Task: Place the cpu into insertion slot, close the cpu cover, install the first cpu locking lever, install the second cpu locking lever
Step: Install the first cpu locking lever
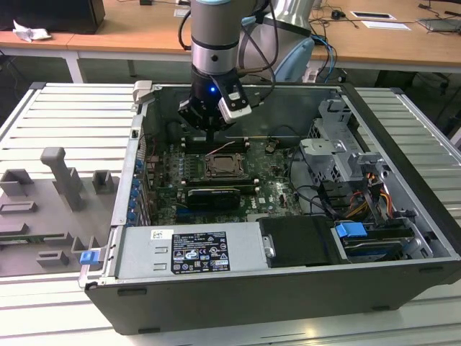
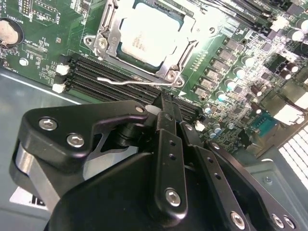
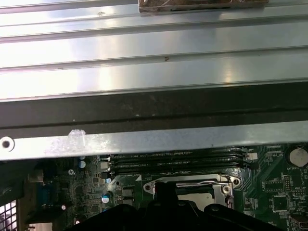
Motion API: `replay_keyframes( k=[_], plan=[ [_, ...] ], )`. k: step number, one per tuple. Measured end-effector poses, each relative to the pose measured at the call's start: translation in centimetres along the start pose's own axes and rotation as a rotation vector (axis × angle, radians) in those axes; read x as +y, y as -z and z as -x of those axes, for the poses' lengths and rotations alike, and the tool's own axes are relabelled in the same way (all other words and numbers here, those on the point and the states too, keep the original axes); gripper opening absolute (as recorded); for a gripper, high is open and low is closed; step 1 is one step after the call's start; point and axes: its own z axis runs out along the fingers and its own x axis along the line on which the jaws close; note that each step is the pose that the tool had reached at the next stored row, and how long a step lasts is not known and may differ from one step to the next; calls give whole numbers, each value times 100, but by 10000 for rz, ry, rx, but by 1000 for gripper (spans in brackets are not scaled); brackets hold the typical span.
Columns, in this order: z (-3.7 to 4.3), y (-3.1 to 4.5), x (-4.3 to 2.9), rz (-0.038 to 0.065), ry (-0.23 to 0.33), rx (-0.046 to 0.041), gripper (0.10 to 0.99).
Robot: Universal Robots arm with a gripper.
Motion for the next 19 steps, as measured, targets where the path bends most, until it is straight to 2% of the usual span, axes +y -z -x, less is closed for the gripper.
replay_keyframes(
  k=[2,3,4,7,8,10,12,17,19],
  plan=[
    [25,-28,-1,2,2,-41,106],
    [25,-29,-4,6,6,-93,106],
    [25,-30,-4,12,13,-165,106],
    [26,-33,-5,38,43,-508,106],
    [28,-38,-4,43,49,-555,106],
    [49,-48,-4,63,101,-555,106],
    [68,-55,-3,129,220,-541,106],
    [75,-128,-6,136,671,-507,106],
    [84,-140,-6,177,810,-493,106]
  ],
)
